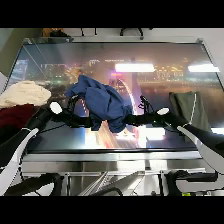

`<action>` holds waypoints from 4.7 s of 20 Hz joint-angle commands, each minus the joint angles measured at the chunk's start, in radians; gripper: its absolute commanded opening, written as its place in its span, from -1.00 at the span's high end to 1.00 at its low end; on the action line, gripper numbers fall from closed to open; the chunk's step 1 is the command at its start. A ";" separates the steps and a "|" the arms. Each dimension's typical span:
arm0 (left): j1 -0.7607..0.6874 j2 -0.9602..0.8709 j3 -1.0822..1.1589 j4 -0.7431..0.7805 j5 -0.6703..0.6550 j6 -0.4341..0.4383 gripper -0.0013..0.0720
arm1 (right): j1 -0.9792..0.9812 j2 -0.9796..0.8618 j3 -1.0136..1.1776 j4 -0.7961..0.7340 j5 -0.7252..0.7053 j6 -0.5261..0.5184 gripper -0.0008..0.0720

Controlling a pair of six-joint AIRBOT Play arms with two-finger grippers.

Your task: Fold the shirts.

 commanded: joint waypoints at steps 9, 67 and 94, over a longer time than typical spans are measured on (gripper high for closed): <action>-0.095 -0.217 0.123 -0.034 0.057 0.028 -0.03 | 0.002 -0.012 0.016 0.072 -0.010 -0.068 0.65; 0.124 -0.362 0.594 0.246 -0.024 0.057 0.91 | -0.533 0.052 0.481 -0.666 0.639 0.383 0.31; 0.122 -0.362 0.594 0.246 -0.011 0.055 0.91 | -0.684 0.180 -0.186 -0.350 0.295 0.160 0.28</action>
